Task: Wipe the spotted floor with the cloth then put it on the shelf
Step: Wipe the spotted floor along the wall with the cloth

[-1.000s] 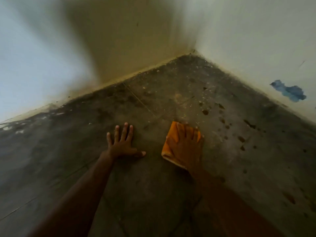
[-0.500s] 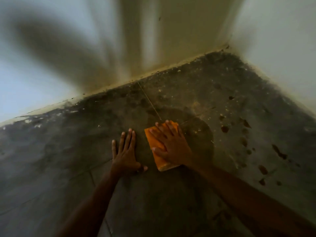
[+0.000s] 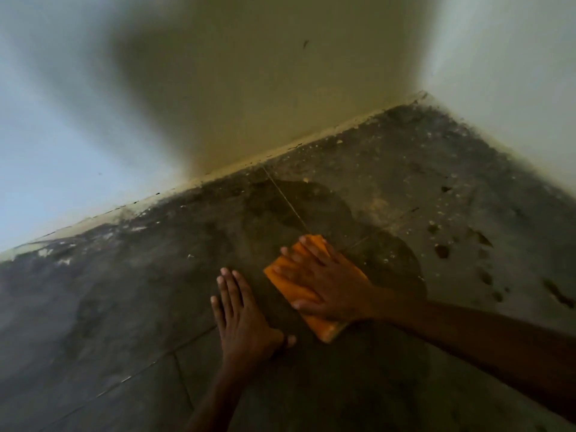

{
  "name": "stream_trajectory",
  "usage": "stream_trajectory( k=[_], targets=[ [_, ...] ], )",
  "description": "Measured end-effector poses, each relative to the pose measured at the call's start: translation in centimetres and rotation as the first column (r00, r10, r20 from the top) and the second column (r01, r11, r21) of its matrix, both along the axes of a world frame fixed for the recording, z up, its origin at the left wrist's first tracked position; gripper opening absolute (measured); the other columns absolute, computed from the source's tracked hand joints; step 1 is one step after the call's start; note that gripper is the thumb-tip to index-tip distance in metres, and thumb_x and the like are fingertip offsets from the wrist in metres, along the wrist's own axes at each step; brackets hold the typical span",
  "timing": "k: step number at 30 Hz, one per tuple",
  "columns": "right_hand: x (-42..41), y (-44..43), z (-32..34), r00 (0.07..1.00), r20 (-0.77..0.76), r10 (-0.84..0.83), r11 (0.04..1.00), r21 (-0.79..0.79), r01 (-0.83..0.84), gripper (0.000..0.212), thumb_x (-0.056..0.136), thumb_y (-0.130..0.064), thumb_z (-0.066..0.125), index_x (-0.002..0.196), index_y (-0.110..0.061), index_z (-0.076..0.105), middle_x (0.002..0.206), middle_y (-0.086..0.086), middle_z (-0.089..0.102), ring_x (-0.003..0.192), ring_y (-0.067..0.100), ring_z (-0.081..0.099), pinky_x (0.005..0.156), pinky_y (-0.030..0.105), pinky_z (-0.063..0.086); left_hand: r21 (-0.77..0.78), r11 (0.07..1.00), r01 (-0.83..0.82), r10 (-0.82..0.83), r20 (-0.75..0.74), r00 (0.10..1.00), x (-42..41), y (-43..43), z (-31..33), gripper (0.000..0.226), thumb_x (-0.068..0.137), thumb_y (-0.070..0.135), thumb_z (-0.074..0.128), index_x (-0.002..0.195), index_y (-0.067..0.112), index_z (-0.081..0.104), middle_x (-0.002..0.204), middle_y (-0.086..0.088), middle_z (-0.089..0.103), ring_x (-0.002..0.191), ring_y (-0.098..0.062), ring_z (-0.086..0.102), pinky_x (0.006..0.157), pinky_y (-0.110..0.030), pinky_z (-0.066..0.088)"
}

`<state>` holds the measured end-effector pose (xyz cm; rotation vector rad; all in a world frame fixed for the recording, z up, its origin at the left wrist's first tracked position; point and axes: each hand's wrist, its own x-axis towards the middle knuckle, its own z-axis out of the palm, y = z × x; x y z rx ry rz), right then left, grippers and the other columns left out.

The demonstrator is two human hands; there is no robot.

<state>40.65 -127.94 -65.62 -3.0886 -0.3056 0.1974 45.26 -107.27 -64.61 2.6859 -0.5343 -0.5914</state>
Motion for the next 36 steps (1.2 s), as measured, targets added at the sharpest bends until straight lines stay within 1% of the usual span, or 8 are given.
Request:
stream_trajectory(
  k=[6, 12, 18, 22, 25, 28, 32, 36],
  targets=[
    [10.3, -4.3, 0.9, 0.811, -0.061, -0.581, 0.806, 0.094, 0.585, 0.085, 0.087, -0.079, 0.018, 0.156, -0.035, -0.007, 0.167, 0.002, -0.007, 0.15, 0.042, -0.011, 0.117, 0.068, -0.006, 0.03, 0.999, 0.012, -0.011, -0.007, 1.0, 0.2, 0.0, -0.4, 0.156, 0.048, 0.066, 0.077, 0.141, 0.009, -0.034, 0.147, -0.01, -0.044, 0.135, -0.023, -0.042, 0.112, -0.041, -0.025],
    [-2.1, 1.4, -1.3, 0.944, 0.113, -0.309, 0.95, 0.09, 0.3, 0.075, 0.091, -0.069, 0.024, 0.157, -0.039, 0.006, 0.167, -0.003, 0.004, 0.153, 0.033, -0.004, 0.121, 0.059, 0.002, 0.004, 0.997, 0.078, -0.078, 0.004, 0.997, 0.1, -0.3, 0.2, 0.132, 0.065, 0.057, 0.075, 0.149, 0.014, -0.018, 0.155, -0.004, -0.031, 0.141, -0.019, -0.032, 0.111, -0.047, -0.02],
    [-0.7, -11.4, -0.5, 0.625, -0.01, -0.78, 0.617, 0.146, 0.773, 0.072, 0.095, -0.066, 0.033, 0.156, -0.038, 0.008, 0.167, -0.002, 0.004, 0.152, 0.036, -0.002, 0.119, 0.061, -0.001, -0.204, 0.883, 0.423, -0.401, 0.142, 0.905, -1.3, -7.1, 0.5, 0.081, 0.091, 0.047, 0.052, 0.153, 0.024, 0.005, 0.161, 0.007, -0.005, 0.145, -0.008, -0.014, 0.12, -0.041, -0.005],
    [-7.2, -7.0, -1.5, 0.714, 0.112, -0.691, 0.723, 0.107, 0.683, 0.08, 0.089, -0.071, 0.017, 0.158, -0.031, 0.011, 0.167, 0.005, 0.005, 0.152, 0.041, -0.001, 0.119, 0.062, 0.001, -0.277, 0.858, 0.433, -0.408, 0.143, 0.902, -3.5, -11.3, 0.3, 0.077, 0.093, 0.043, 0.05, 0.153, 0.02, 0.008, 0.162, 0.004, 0.001, 0.148, -0.012, -0.005, 0.121, -0.039, -0.002],
    [-18.0, -1.5, -1.8, 0.79, 0.127, -0.6, 0.798, 0.152, 0.583, 0.074, 0.092, -0.067, 0.028, 0.157, -0.038, 0.009, 0.167, -0.002, 0.003, 0.153, 0.031, -0.005, 0.121, 0.059, 0.003, -0.202, 0.858, 0.473, -0.45, 0.153, 0.88, -5.3, -11.2, -0.9, 0.078, 0.091, 0.055, 0.036, 0.153, 0.018, 0.005, 0.162, 0.003, -0.003, 0.148, -0.013, -0.008, 0.12, -0.04, -0.005],
    [-17.0, -5.1, -2.3, 0.718, 0.136, -0.682, 0.731, 0.136, 0.669, 0.072, 0.09, -0.069, 0.028, 0.156, -0.04, 0.015, 0.166, -0.004, 0.012, 0.153, 0.031, 0.004, 0.119, 0.061, 0.012, -0.017, 0.818, 0.575, -0.555, 0.238, 0.797, -6.2, -10.7, -2.6, 0.089, 0.078, 0.066, 0.008, 0.152, 0.018, -0.006, 0.159, 0.003, -0.018, 0.145, -0.016, -0.021, 0.117, -0.04, -0.014],
    [-11.2, -9.5, -1.7, 0.515, 0.094, -0.852, 0.524, 0.161, 0.837, 0.071, 0.094, -0.065, 0.031, 0.156, -0.035, 0.014, 0.167, -0.001, 0.01, 0.152, 0.035, 0.002, 0.12, 0.059, 0.002, 0.002, 0.825, 0.566, -0.548, 0.253, 0.798, -6.0, -11.2, -3.1, 0.088, 0.08, 0.066, 0.011, 0.152, 0.018, -0.005, 0.159, 0.004, -0.017, 0.144, -0.014, -0.021, 0.117, -0.04, -0.013],
    [-21.1, -0.9, -2.4, 0.678, 0.183, -0.712, 0.701, 0.128, 0.701, 0.068, 0.096, -0.061, 0.025, 0.158, -0.035, 0.01, 0.167, 0.001, 0.008, 0.153, 0.035, 0.002, 0.121, 0.058, 0.004, -0.038, 0.852, 0.522, -0.503, 0.222, 0.836, -7.8, -10.5, -2.6, 0.074, 0.095, 0.051, 0.033, 0.152, 0.017, 0.0, 0.161, 0.001, -0.01, 0.146, -0.014, -0.017, 0.119, -0.041, -0.011]
  ],
)
